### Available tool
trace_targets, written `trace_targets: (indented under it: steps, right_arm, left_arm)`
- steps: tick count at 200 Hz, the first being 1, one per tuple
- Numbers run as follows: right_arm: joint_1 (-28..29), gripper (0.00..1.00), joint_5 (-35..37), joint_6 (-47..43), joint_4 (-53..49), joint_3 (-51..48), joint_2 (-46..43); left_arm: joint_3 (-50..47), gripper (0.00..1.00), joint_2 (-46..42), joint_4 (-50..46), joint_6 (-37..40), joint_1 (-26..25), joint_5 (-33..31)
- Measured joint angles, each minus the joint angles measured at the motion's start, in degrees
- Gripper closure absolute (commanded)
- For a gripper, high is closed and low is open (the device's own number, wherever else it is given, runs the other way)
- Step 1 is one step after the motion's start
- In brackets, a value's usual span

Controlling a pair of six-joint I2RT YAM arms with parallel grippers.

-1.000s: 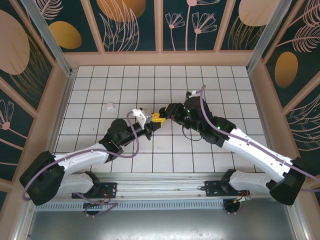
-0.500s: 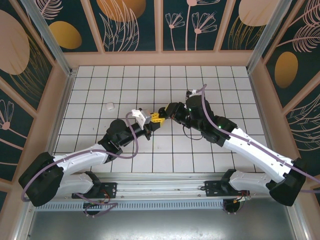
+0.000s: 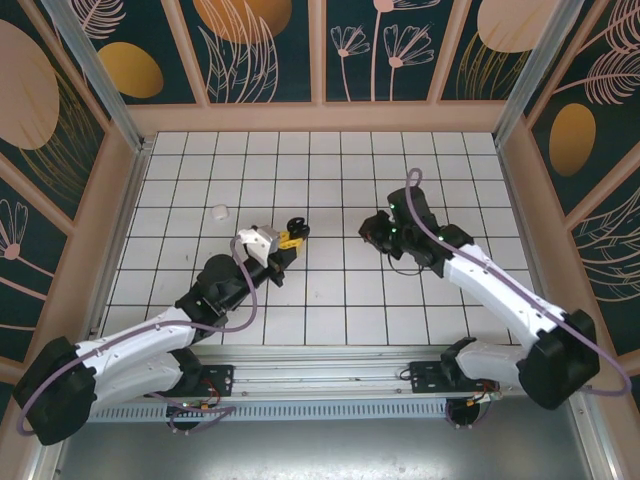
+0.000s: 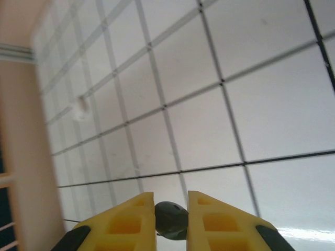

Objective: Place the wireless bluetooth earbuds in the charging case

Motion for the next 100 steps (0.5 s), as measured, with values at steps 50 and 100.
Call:
trace_targets:
  steps: [50, 100]
  right_arm:
    - [-0.9, 0.83, -4.0, -1.8, 1.5, -3.6, 15.7]
    - [-4.4, 0.77, -9.6, -3.0, 2.6, -3.3, 25.2]
  left_arm:
    - [-1.3, 1.00, -0.5, -2.9, -0.8, 0.0, -2.5]
    - [-1.3, 1.00, 1.2, -2.8, -0.8, 0.0, -2.4]
